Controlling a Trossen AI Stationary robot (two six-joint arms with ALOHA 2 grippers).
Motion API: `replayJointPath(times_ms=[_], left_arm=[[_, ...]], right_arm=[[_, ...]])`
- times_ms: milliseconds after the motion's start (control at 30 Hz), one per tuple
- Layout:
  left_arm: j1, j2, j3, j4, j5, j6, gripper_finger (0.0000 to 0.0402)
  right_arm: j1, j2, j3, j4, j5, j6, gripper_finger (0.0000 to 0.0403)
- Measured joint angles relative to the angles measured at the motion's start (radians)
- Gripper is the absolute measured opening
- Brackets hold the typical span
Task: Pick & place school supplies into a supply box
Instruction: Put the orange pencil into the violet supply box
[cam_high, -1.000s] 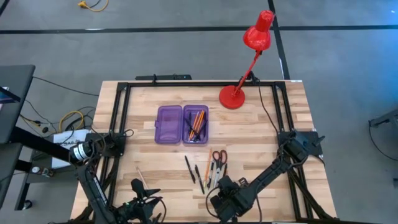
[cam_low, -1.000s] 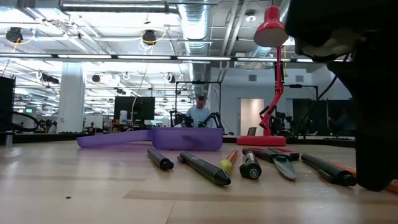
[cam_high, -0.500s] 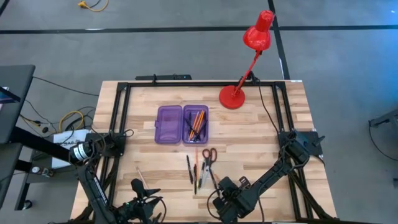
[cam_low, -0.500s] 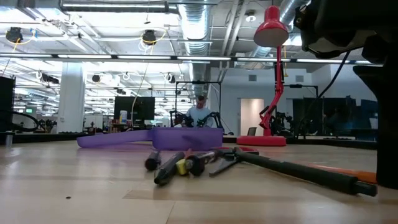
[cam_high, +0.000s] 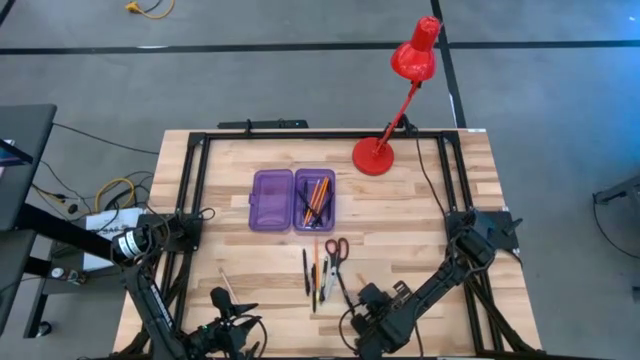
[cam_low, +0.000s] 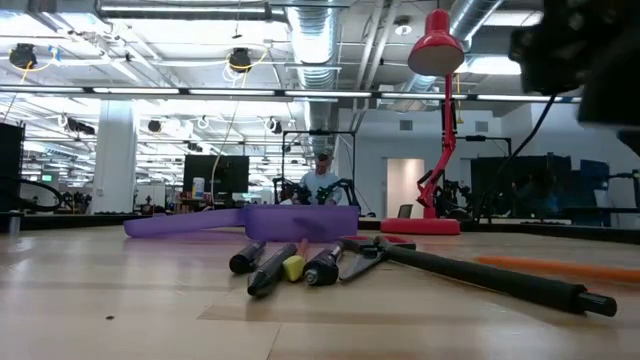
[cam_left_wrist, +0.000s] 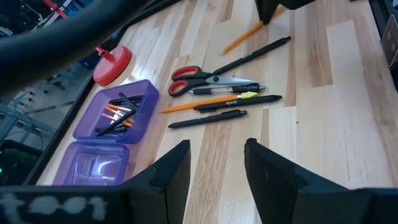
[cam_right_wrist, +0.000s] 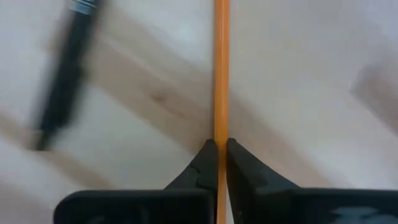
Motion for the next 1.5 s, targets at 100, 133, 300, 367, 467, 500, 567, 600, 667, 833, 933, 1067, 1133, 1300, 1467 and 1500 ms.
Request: replayJointPath(times_ms=[100, 133, 300, 367, 467, 500, 567, 600, 667, 833, 933, 1067, 1133, 1300, 1467, 1500], left_arm=[[0.000, 0.000, 0.000, 0.000, 0.000, 0.000, 0.0139], [0.000, 0.000, 0.000, 0.000, 0.000, 0.000, 0.0139], [0.000, 0.000, 0.000, 0.000, -0.001, -0.003, 0.0139], [0.000, 0.000, 0.000, 0.000, -0.001, -0.006, 0.0139], [0.000, 0.000, 0.000, 0.000, -0.003, -0.008, 0.0139], [0.000, 0.000, 0.000, 0.000, -0.003, -0.008, 0.0139], [0.000, 0.000, 0.000, 0.000, -0.003, -0.008, 0.0139], [0.000, 0.000, 0.000, 0.000, -0.002, -0.008, 0.0139], [0.000, 0.000, 0.000, 0.000, -0.003, -0.008, 0.0139], [0.000, 0.000, 0.000, 0.000, -0.002, -0.015, 0.0139], [0.000, 0.000, 0.000, 0.000, -0.002, -0.019, 0.0139], [0.000, 0.000, 0.000, 0.000, -0.002, -0.023, 0.0139], [0.000, 0.000, 0.000, 0.000, 0.001, -0.023, 0.0139], [-0.002, 0.000, 0.000, 0.000, 0.002, -0.023, 0.0139], [-0.002, 0.000, 0.000, 0.000, 0.002, -0.023, 0.0139], [-0.002, 0.000, 0.000, 0.000, 0.001, -0.023, 0.0139]], right_arm=[[0.000, 0.009, 0.036, -0.122, -0.012, 0.023, 0.0001], [0.000, 0.014, 0.043, -0.188, -0.020, 0.030, 0.0001], [0.001, 0.007, 0.098, -0.353, -0.003, 0.065, 0.0000], [-0.001, 0.009, 0.119, -0.371, 0.011, 0.072, 0.0000], [-0.009, 0.007, 0.131, -0.384, 0.035, 0.073, 0.0000], [-0.011, 0.007, 0.131, -0.382, 0.044, 0.073, 0.0000], [-0.016, 0.007, 0.131, -0.385, 0.053, 0.063, 0.0000], [-0.018, 0.007, 0.131, -0.384, 0.056, 0.060, 0.0000], [-0.025, 0.007, 0.131, -0.382, 0.071, 0.058, 0.0000], [-0.052, 0.007, 0.132, -0.381, 0.124, 0.042, 0.0000], [-0.080, 0.007, 0.133, -0.381, 0.143, 0.012, 0.0000], [-0.114, 0.005, 0.133, -0.380, 0.198, 0.001, 0.0000], [-0.131, 0.005, 0.133, -0.380, 0.226, -0.002, 0.0000], [-0.179, 0.005, 0.134, -0.378, 0.286, -0.048, 0.0000], [-0.234, 0.003, 0.196, -0.379, 0.375, -0.127, 0.0000], [-0.247, 0.003, 0.216, -0.378, 0.399, -0.148, 0.0000]])
